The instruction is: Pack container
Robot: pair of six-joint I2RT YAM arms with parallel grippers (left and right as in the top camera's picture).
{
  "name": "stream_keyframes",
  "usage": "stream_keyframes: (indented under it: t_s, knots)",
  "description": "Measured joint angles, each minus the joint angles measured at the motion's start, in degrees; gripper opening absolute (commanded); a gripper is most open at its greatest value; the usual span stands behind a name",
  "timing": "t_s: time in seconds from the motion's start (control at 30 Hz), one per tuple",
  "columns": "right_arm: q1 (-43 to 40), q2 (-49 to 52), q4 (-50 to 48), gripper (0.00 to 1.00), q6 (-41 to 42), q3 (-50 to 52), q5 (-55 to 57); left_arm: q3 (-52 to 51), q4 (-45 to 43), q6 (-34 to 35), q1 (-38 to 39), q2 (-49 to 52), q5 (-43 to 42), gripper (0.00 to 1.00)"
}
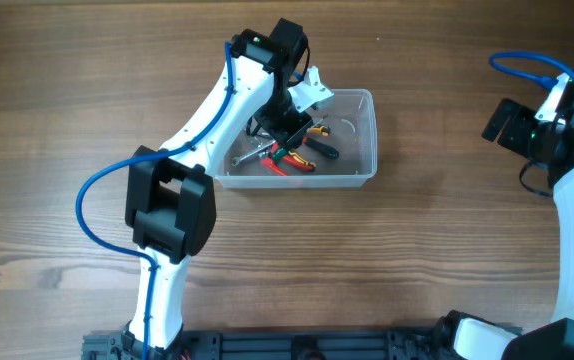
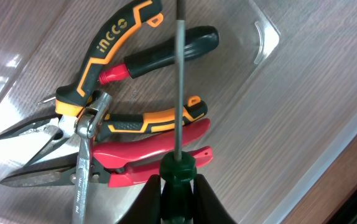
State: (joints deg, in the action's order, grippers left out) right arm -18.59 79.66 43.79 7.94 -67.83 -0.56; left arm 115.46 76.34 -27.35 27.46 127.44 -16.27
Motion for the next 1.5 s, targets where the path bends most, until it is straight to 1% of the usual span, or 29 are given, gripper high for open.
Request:
stream_keyframes:
  t_s: [0.07,0.1,0.17,0.27,0.33,0.5,0.57,0.73,0.87,1.0,1.1,1.2,1.3,1.33,1.37,1.47,1.5]
  knots:
    - [0.00,0.00,0.02,1.00,0.00,0.00,0.00,0.00,-0.04,-0.22,0.00,0.20,0.02,0.33]
    - [0.00,0.00,0.02,1.00,0.00,0.00,0.00,0.00,-0.09,-0.20,0.00,0.33,0.02,0.47]
    - [0.00,0.00,0.02,1.00,0.00,0.00,0.00,0.00,-0.31,-0.48,0.00,0.61,0.37,0.64]
    - [0.00,0.00,0.02,1.00,0.00,0.00,0.00,0.00,-0.59,-0.70,0.00,0.96,1.57,0.80]
    - [0.00,0.00,0.02,1.00,0.00,0.00,0.00,0.00,-1.38,-0.61,-0.11,1.05,2.60,0.86]
    - [0.00,0.00,0.02,1.00,-0.02,0.00,0.00,0.00,-3.93,-0.02,-1.05,1.05,4.20,0.89]
    - [0.00,0.00,0.02,1.00,0.00,0.00,0.00,0.00,-4.24,0.57,-1.62,1.05,4.48,0.92]
    - [0.00,0.00,0.02,1.00,0.00,0.00,0.00,1.70,-3.65,3.69,-3.58,0.96,4.68,0.97]
    - [0.00,0.00,0.00,1.00,0.00,0.00,0.00,4.92,-2.51,6.51,-4.79,-1.53,4.94,1.00]
    - [0.00,0.00,0.00,1.00,0.00,0.00,0.00,6.60,-2.19,8.46,-5.99,-8.98,4.96,1.00]
    - [0.00,0.00,0.02,1.00,0.00,0.00,0.00,7.26,-0.98,10.40,-7.28,-18.73,4.94,1.00]
    - [0.00,0.00,0.02,1.00,0.00,0.00,0.00,8.07,3.02,11.89,-8.26,-26.88,4.94,1.00]
    - [0.00,0.00,0.02,1.00,0.00,0.00,0.00,9.11,9.35,13.90,-9.05,-35.45,4.92,1.00]
    - [0.00,0.00,0.02,1.00,0.00,0.00,0.00,9.16,9.86,14.05,-9.09,-36.06,4.94,1.00]
    - [0.00,0.00,0.00,1.00,0.00,0.00,0.00,9.31,12.76,15.30,-9.11,-38.97,4.87,1.00]
    - [0.00,0.00,0.04,1.00,0.00,0.00,0.00,9.16,19.82,17.77,-9.11,-42.32,4.44,1.00]
    - [0.00,0.00,0.00,1.00,0.00,0.00,0.00,8.41,20.09,18.82,-9.11,-43.52,4.17,1.00]
